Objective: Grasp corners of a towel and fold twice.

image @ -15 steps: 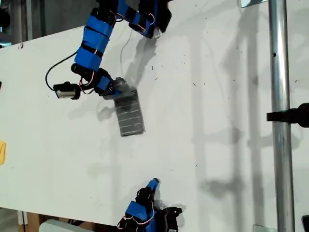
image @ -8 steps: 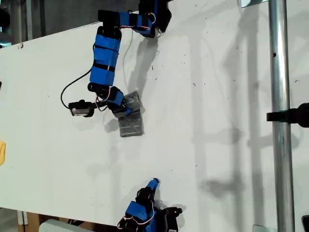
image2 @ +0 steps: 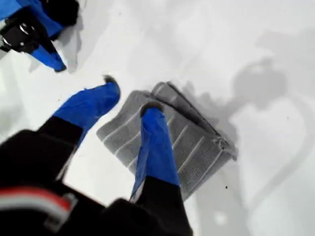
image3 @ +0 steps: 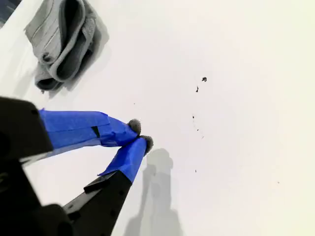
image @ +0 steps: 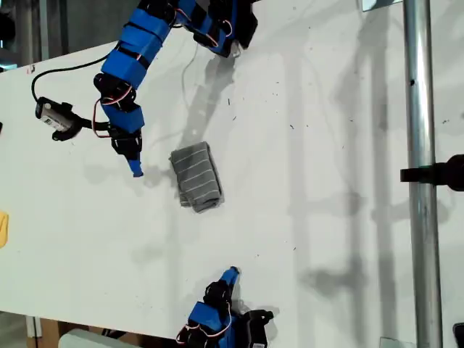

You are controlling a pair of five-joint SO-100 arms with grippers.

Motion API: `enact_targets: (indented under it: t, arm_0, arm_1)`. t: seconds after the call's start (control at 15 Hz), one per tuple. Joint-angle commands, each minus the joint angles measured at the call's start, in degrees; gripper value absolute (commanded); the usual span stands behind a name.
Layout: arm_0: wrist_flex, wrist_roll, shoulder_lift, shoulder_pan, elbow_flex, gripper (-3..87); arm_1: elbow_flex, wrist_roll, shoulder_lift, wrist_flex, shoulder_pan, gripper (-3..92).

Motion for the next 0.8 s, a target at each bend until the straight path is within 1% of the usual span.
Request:
enact_targets:
  t: [0.0,0.13,0.2,0.27,0.33,0.4,0.47,0.53,0.6,0.67,0.73]
  arm_0:
    - [-0.1,-1.5,0.4,-0.7,0.4,1.0]
    - [-0.1,-0.4,0.4,-2.3,0.4,0.2]
    - [-0.1,-0.7,0.4,-1.5,0.4,1.0]
    - [-0.1,-1.1,0.4,-1.1,0.4,1.2]
    - [-0.1,1.1,0.4,-1.3,0.4,1.2]
    - [-0.1,3.3,0.4,-1.7,0.4,1.2]
    - [-0.1,3.9,0.4,-1.9,0.4,1.2]
    - [-0.1,5.7,0.4,-2.0,0.4,1.2]
    - [-0.1,11.0,0.4,-2.0,0.4,1.2]
    - [-0.2,21.4,0.4,-2.0,0.4,1.2]
    - [-0.5,30.8,0.4,-1.8,0.6,1.2]
  arm_1:
    - [20.0,2.8,15.3,-1.3,1.8,-0.3]
    - [43.1,6.9,32.2,0.6,4.6,-0.3]
    - [54.1,9.1,43.9,2.1,6.4,-0.3]
    - [64.2,11.4,58.1,5.9,8.5,-0.3]
    - [72.5,12.4,73.7,10.5,9.8,-0.3]
    - [77.9,14.7,88.9,18.2,11.0,-0.3]
    - [80.4,18.5,89.7,19.1,12.3,-0.3]
    - [83.7,20.4,91.0,18.8,10.1,-0.2]
    - [84.4,32.8,90.5,24.0,6.6,2.5]
    - [84.4,34.9,90.9,24.4,4.3,2.8]
    - [84.4,39.2,91.0,25.0,2.8,2.8]
